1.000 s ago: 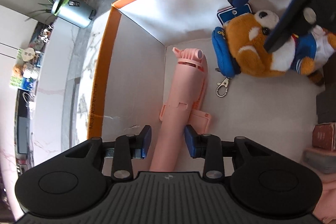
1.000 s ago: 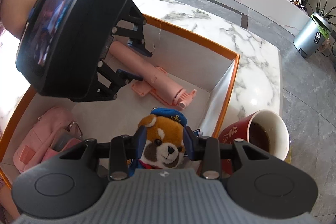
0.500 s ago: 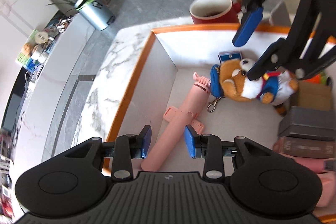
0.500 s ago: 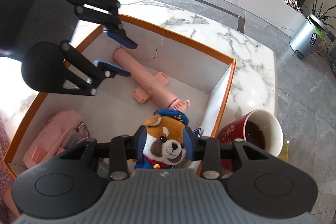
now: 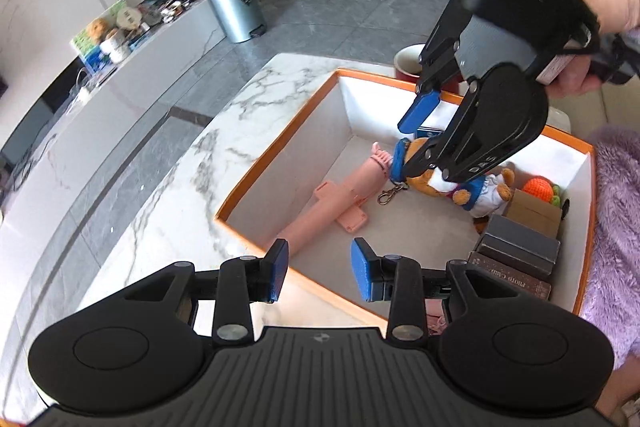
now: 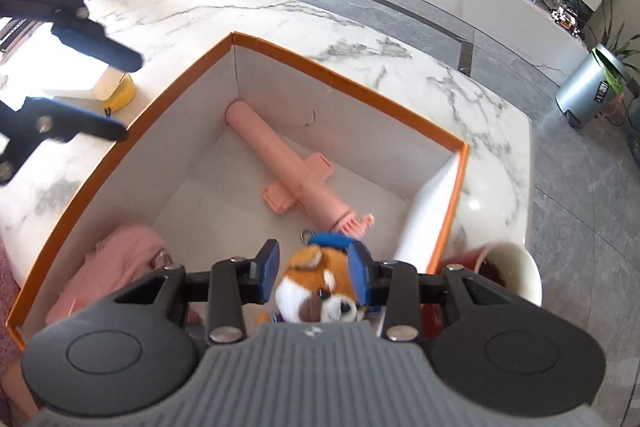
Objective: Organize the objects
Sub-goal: 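Lower and release the selfie stick with the left tool while the right tool lowers the bear, then release the teddy bear in the box with the right tool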
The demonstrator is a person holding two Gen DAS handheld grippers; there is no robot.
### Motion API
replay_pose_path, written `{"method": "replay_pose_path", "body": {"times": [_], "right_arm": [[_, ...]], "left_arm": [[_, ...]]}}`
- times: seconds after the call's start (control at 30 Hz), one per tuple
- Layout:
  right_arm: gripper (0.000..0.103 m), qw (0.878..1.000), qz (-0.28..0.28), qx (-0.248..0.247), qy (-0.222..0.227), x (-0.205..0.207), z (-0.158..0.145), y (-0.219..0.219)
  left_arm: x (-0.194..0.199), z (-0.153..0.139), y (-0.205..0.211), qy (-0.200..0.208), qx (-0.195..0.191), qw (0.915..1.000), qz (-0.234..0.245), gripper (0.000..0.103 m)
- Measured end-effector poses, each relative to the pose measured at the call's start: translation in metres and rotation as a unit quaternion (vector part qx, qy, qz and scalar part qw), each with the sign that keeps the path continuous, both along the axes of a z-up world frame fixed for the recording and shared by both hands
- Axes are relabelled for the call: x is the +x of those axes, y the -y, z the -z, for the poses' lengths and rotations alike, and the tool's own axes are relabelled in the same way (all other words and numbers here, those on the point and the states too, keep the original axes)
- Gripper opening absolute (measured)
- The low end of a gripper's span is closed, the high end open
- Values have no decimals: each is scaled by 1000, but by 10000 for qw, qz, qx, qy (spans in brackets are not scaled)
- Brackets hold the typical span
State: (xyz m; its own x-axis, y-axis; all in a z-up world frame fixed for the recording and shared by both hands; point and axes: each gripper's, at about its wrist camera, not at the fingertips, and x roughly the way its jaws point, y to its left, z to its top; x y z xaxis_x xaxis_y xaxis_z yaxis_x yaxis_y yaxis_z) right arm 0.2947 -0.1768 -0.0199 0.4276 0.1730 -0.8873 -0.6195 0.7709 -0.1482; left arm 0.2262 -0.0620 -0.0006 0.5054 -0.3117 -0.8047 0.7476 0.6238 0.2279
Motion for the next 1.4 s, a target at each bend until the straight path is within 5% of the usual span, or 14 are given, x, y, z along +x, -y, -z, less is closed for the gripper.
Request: {"method": "replay_pose_path", "body": {"times": [0.13,0.27,0.5,0.83,1.17,1.4], "right_arm": [[39,9991,-214,-355,-118,17,18,-22],[19,9976,-230,-433,-498,32,34,-32],[14,9950,-6,-702,-704,53,60,-36],[14,9955,340,-559,-688,66,68,-29],[23,9963,207,-37,-831,47,38,-24],[21,9914,760,398,-987,65,62,-35]], "left_arm": [[13,3,-15,-132,-179,9989,-422,42],[20,5,-25,-195,-310,9980,-522,42],[30,13,-32,-321,-530,9961,-630,42],[31,15,-34,-376,-679,9949,-642,42],[20,6,-28,-312,-662,9954,-615,42],[16,1,-27,-267,-609,9957,-651,42]]}}
